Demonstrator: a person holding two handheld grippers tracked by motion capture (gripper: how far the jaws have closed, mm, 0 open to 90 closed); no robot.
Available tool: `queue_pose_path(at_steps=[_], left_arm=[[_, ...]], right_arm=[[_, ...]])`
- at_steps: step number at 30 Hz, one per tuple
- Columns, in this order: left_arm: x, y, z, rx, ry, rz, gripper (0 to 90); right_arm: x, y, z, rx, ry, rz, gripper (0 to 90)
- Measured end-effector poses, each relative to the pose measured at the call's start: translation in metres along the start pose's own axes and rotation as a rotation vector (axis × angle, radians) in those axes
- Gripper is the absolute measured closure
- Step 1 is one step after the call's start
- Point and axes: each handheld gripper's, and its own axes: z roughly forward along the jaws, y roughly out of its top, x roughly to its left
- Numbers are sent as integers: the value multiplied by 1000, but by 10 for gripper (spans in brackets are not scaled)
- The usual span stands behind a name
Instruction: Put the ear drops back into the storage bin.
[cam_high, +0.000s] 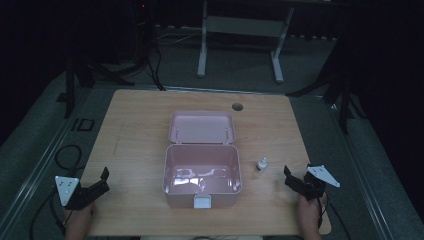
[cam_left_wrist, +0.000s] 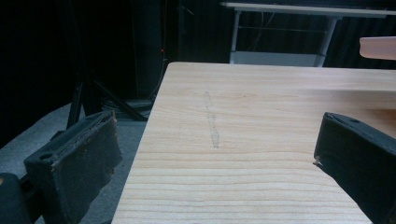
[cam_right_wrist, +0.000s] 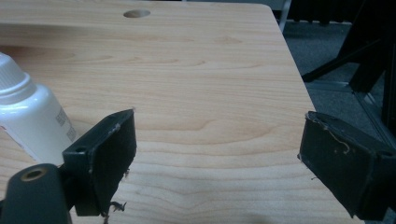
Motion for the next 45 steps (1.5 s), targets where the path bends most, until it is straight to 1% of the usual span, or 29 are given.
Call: queue_pose_path(at_steps=[4, 9, 11, 13, 14, 15, 16, 17, 19, 20, 22, 23, 28, 31, 32, 34, 35, 37, 39, 42, 44, 45], left_arm=[[0, 0, 0, 0, 1, -2, 5], [0, 0, 0, 1, 1, -1, 5], [0, 0, 0, 0, 1, -1, 5], [0, 0, 0, -1, 2, -1, 5], [0, 0, 0, -1, 2, 0, 5], [0, 0, 0, -1, 2, 0, 5], [0, 0, 0, -3, 2, 2, 5], [0, 0, 0, -2, 1, 2, 5], [0, 0, 0, -2, 0, 2, 5], [0, 0, 0, -2, -1, 2, 5], [0, 0, 0, -1, -1, 1, 5], [0, 0, 0, -1, -1, 1, 5], [0, 0, 0, 1, -4, 0, 5], [0, 0, 0, 2, -4, -3, 5], [0, 0, 0, 2, -4, -3, 5], [0, 0, 0, 2, -5, -3, 5], [0, 0, 0, 2, -5, -3, 5], [0, 0, 0, 1, -5, -3, 5], [0, 0, 0, 0, -5, -3, 5], [0, 0, 0, 0, -5, -3, 5], [0, 0, 0, 2, -4, -4, 5], [0, 0, 0, 2, -4, -3, 5]], right_arm=[[2, 0, 1, 13, -2, -17, 107], [4, 1, 4, 38, 21, -49, 107], [4, 2, 4, 45, 53, -61, 107], [4, 2, 5, 53, 63, -75, 107], [2, 4, 5, 66, 85, -69, 107], [2, 4, 5, 66, 85, -69, 107], [1, 6, 5, 80, 103, -58, 108], [-1, 10, 4, 98, 108, -54, 141], [-2, 15, 3, 149, 122, -63, 136], [-2, 18, 3, 180, 141, -68, 135], [-2, 23, 3, 244, 151, -83, 128], [-1, 25, 3, 277, 166, -90, 123], [3, 39, 3, 406, 231, -132, 108], [6, 45, 3, 458, 244, -173, 108], [7, 48, 2, 472, 243, -194, 107], [8, 49, 2, 481, 247, -201, 108], [7, 51, 1, 495, 258, -198, 107], [8, 54, 0, 527, 261, -223, 108], [8, 54, 0, 552, 266, -230, 108], [10, 54, -1, 609, 267, -261, 107], [12, 55, -2, 656, 267, -290, 107], [13, 56, -3, 689, 271, -299, 107]])
